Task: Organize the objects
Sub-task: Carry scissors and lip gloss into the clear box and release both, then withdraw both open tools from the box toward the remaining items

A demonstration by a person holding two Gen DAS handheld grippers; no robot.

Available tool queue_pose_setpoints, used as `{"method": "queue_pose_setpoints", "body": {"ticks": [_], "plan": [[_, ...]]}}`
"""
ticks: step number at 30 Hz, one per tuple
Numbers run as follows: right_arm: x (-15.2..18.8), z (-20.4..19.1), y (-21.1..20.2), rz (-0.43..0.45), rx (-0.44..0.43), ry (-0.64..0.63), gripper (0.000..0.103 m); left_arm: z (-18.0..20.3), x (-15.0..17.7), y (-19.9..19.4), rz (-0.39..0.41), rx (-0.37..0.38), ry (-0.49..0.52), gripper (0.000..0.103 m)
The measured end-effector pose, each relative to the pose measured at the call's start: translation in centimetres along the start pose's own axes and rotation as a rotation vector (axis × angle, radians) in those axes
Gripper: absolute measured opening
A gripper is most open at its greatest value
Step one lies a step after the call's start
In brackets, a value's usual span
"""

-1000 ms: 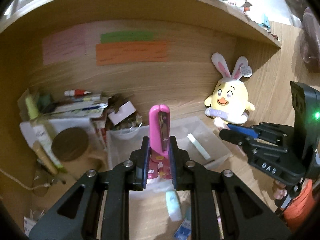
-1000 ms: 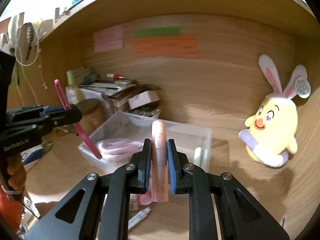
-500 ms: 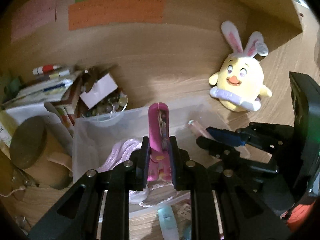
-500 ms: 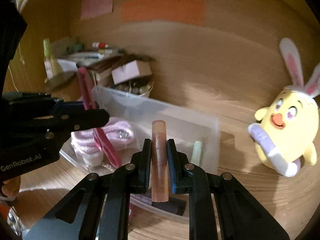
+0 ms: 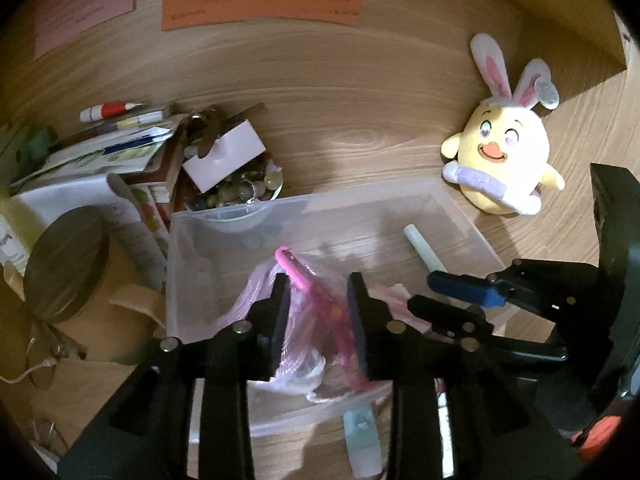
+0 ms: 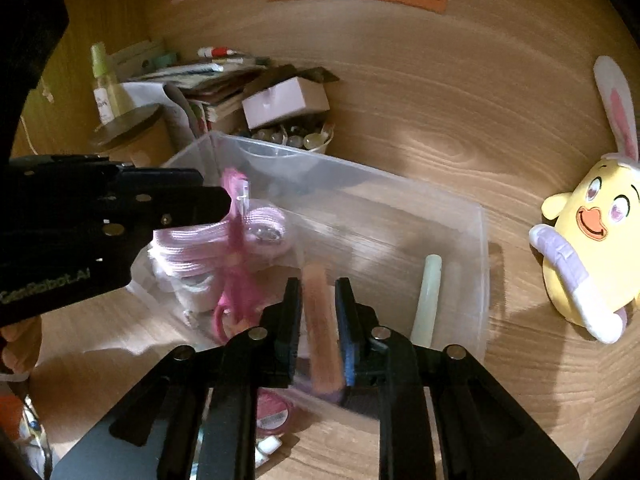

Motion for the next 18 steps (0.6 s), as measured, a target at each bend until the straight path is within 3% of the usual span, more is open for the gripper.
{"method": "queue_pose_setpoints", "body": {"ticks": [4,11,18], "plan": [[0.1,0.8,-1.8,0.031,-0.006,0.021,0.033,0.1,0.2,-2.3,0.041,-0.024,0.018,0.057],[2.2,1.6,-5.9,0.069,-0.024,0.034,0.041,0.9,2.7,-6.0,0.070,-0.066,0.070,0.081],[7.3,0.9,-8.3,0.033,-0.057,0.019,0.041,1.8,8.8,-6.7,-0.018,-0.069,0.068,0.084]]}}
Point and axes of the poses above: each gripper's, at about its wrist camera, not at the fingertips, and y roughly the way its jaws point, z to its right, x to its underside, the point moved 9 cm from there along y, roughly the way its jaws point, and after that the axes turned 12 degrees about x, right-handed, at the moved point
